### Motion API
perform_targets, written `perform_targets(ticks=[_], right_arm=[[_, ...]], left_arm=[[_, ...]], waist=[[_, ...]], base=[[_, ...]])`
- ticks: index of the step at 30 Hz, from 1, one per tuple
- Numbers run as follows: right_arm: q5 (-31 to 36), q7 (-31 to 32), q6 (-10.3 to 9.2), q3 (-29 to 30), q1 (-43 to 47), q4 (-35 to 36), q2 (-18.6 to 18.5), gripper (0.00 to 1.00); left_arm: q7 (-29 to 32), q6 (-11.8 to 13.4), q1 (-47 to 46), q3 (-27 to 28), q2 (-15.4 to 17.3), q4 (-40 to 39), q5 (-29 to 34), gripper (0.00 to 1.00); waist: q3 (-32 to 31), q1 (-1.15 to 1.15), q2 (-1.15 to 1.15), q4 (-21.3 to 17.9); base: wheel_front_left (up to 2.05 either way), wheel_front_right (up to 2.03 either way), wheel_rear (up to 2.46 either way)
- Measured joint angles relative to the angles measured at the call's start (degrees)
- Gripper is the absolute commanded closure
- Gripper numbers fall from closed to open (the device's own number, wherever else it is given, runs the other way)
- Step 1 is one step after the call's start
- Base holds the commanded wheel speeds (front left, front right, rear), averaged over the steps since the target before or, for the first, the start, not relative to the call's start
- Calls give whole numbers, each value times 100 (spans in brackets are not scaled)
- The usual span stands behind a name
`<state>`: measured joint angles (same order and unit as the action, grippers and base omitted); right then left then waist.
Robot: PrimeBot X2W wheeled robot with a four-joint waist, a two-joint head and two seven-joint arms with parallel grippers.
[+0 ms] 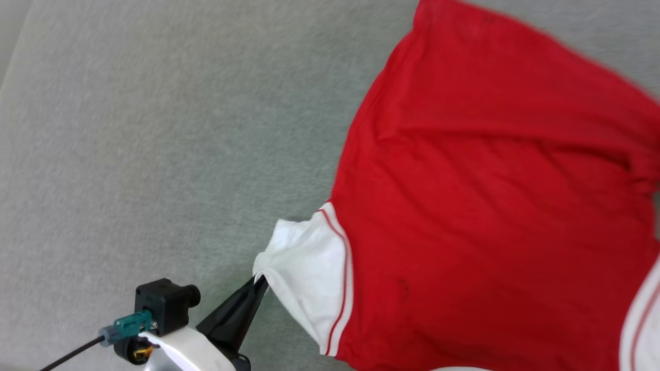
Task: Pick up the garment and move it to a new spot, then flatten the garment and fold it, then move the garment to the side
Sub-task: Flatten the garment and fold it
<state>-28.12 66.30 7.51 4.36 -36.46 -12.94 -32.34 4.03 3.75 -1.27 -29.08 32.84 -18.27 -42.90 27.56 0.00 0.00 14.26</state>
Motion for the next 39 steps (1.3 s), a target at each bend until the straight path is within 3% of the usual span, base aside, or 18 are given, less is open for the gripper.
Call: perform_targets(ticks=[14,22,28,29,30,39], right_arm=[[-621,-1002,0,-152,2642,1158,335,100],[-604,-1272,0,-40,3851,1347,705,100],[-571,-1493,-1,-12,4211,1363,987,100],[-559,-1566,-1,-27,4211,1391,1002,82],[-554,-1664,0,-32,4202,1429,1014,0],[-781,-1404,-1,-227,3469,2254,889,0]], left_arm=[[-231,-14,286,78,-64,672,-230,100],[-322,56,569,108,-69,759,-337,100],[-327,101,672,98,-64,723,-364,100],[-327,104,683,97,-60,715,-370,100],[-324,107,683,98,-51,700,-370,100],[-215,189,687,42,47,447,-305,100]], waist=[[-1073,-1,0,-932],[-1543,-1,0,-1272],[-1682,-1,0,-1404],[-1686,-1,0,-1411],[-1685,-1,0,-1413],[-1591,-1,0,-1289]], base=[[0,0,0],[0,0,0],[0,0,0],[0,0,0],[0,0,0],[0,0,0]])
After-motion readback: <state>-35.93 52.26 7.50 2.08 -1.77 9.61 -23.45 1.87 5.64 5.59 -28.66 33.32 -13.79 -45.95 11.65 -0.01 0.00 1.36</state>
